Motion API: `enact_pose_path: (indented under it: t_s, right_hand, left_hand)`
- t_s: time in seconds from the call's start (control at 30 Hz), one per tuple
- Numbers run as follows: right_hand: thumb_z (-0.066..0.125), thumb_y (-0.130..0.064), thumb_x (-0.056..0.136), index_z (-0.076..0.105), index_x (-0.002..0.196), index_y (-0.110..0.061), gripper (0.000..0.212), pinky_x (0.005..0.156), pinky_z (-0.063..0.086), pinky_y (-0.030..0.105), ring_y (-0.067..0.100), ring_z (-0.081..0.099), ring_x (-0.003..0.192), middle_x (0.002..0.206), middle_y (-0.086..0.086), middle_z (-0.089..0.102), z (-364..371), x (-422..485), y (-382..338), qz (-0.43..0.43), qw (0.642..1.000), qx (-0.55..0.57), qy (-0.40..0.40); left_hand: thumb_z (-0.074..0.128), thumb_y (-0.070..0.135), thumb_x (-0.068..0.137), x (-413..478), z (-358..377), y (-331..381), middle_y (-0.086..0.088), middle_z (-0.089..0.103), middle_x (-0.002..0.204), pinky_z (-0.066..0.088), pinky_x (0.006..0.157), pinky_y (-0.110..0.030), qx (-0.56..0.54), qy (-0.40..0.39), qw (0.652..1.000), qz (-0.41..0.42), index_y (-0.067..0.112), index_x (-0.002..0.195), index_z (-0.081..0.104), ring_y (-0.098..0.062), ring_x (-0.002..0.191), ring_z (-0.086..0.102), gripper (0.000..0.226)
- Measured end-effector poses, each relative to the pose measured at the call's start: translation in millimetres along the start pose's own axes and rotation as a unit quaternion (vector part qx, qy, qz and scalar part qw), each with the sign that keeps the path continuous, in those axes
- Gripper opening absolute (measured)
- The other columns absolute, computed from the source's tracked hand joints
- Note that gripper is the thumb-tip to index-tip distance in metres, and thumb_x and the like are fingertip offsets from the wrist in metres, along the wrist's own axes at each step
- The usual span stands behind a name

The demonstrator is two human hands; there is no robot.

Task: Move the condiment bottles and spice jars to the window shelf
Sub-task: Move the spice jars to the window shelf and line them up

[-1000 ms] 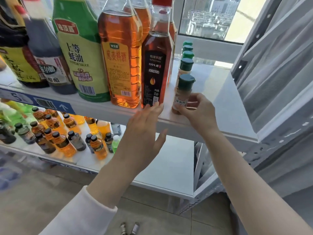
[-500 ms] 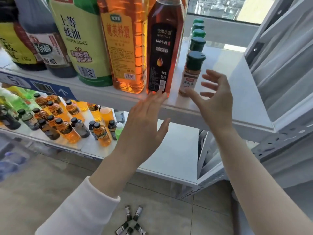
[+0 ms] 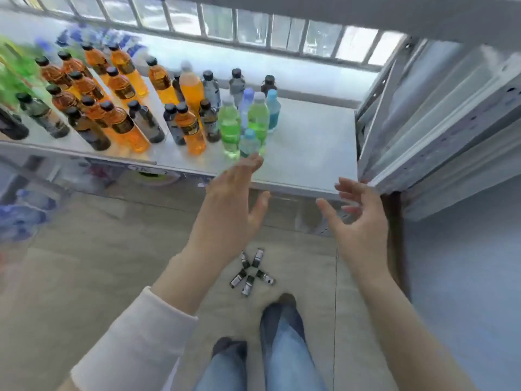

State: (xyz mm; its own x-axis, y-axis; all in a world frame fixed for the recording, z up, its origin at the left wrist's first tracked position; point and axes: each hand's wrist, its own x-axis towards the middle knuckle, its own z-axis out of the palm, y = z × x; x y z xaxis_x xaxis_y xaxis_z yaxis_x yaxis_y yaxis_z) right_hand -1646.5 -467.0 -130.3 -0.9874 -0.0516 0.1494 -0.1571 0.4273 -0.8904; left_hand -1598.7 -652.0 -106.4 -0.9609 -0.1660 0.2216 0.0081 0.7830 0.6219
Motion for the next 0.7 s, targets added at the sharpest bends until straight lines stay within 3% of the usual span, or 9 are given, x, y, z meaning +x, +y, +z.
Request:
enact_pose_path:
  t_s: [0.1,0.2,0.37,0.43,0.53,0.7]
  right_hand:
    - [0.075,-0.028,0.074,0.054,0.105,-0.028,0.037,0.085,0.046,0.022,0.002,0.056,0.098,0.108,-0.006,0.059,29.0,-66.0,46.8,0.095,0.993,-0.028,-0.064]
    - [0.075,-0.023,0.074,0.056,0.105,-0.025,0.036,0.086,0.045,0.022,0.001,0.055,0.101,0.108,-0.006,0.060,52.7,-121.2,102.3,0.182,0.974,-0.040,-0.125]
    - [0.075,-0.017,0.075,0.053,0.103,-0.023,0.036,0.090,0.042,0.025,0.015,0.054,0.105,0.107,-0.001,0.059,105.8,-190.4,236.4,0.302,0.923,-0.083,-0.222]
    - [0.075,-0.018,0.075,0.052,0.105,-0.023,0.037,0.092,0.041,0.025,0.016,0.053,0.107,0.109,-0.001,0.058,127.4,-209.6,299.3,0.335,0.904,-0.097,-0.248]
    - [0.075,-0.019,0.075,0.055,0.109,-0.018,0.040,0.095,0.042,0.029,0.017,0.053,0.110,0.109,-0.001,0.058,162.7,-217.0,397.9,0.344,0.896,-0.110,-0.257]
    - [0.075,-0.022,0.075,0.057,0.119,-0.005,0.050,0.093,0.041,0.028,0.022,0.055,0.111,0.119,0.009,0.060,217.9,-204.7,549.3,0.288,0.882,-0.201,-0.313]
  left_hand:
    - [0.045,0.034,0.085,-64.3,24.0,-45.3,-0.005,0.052,0.135,0.028,0.102,-0.020,-0.008,-0.056,0.996,-0.071,0.009,0.130,0.047,-0.018,0.124,0.048,0.051]
    - [0.056,0.024,0.089,-126.6,57.3,-87.1,0.001,0.050,0.135,0.025,0.102,-0.019,-0.023,-0.109,0.980,-0.164,0.013,0.132,0.046,-0.016,0.127,0.046,0.045]
    - [0.054,0.028,0.091,-225.7,164.5,-176.3,0.007,0.049,0.135,0.033,0.104,-0.027,-0.046,-0.223,0.914,-0.335,0.022,0.132,0.043,-0.016,0.125,0.046,0.043]
    - [0.055,0.026,0.090,-256.1,222.2,-210.1,0.003,0.052,0.134,0.034,0.102,-0.023,-0.074,-0.245,0.885,-0.389,0.019,0.129,0.046,-0.015,0.123,0.048,0.041]
    - [0.055,0.020,0.091,-279.6,314.0,-269.1,-0.003,0.053,0.133,0.032,0.095,-0.017,-0.104,-0.262,0.858,-0.429,0.011,0.129,0.046,-0.015,0.123,0.049,0.040]
    - [0.056,0.022,0.089,-297.9,450.5,-372.5,-0.010,0.054,0.130,0.038,0.094,-0.024,-0.106,-0.296,0.832,-0.458,0.009,0.132,0.043,-0.022,0.118,0.051,0.046]
